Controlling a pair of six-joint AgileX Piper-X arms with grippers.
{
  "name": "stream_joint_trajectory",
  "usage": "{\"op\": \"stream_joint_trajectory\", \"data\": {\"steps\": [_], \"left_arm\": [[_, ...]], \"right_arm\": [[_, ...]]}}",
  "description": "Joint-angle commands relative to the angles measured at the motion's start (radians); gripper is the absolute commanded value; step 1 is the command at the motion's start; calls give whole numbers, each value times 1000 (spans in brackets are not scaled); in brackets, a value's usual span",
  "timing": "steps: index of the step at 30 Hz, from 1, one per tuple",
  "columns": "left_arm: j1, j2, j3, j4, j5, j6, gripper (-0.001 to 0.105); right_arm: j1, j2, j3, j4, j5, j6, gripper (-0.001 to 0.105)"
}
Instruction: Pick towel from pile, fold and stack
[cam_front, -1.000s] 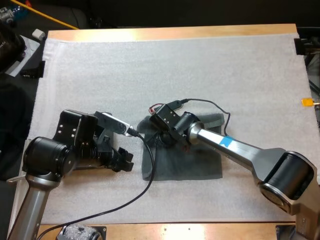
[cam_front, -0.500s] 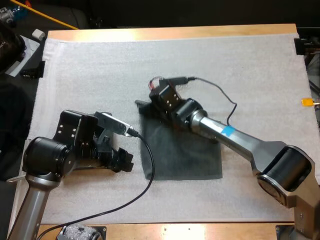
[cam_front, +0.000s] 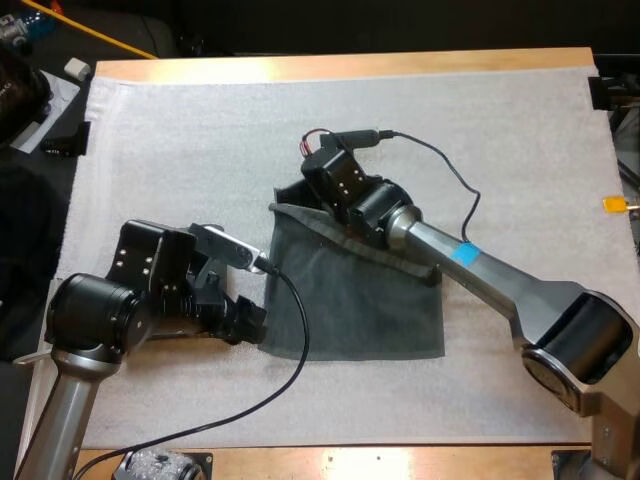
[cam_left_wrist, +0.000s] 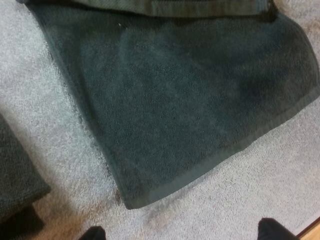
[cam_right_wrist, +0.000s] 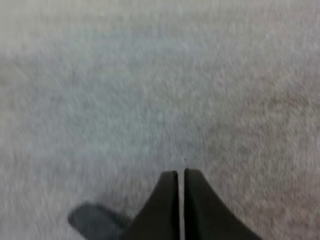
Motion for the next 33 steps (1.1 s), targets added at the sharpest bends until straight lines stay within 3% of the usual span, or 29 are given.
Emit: {"op": "stream_joint_trajectory", "data": {"steps": [1,13,22,33], "left_arm": [[-2,0,-1,2,0,-4,59],[-2,5,-2,1,2,-4,59],[-1,-3,-1,6,2,-5,59],[0,-3,-2,16,3,-5,59]], "right_arm": [[0,-48,2,122,-58,-58,0],[11,-106,8,427,-74,-110,0],[5,-31,6,353,-115,-94,0],[-5,-11,0,169,-85,-18,0]]}}
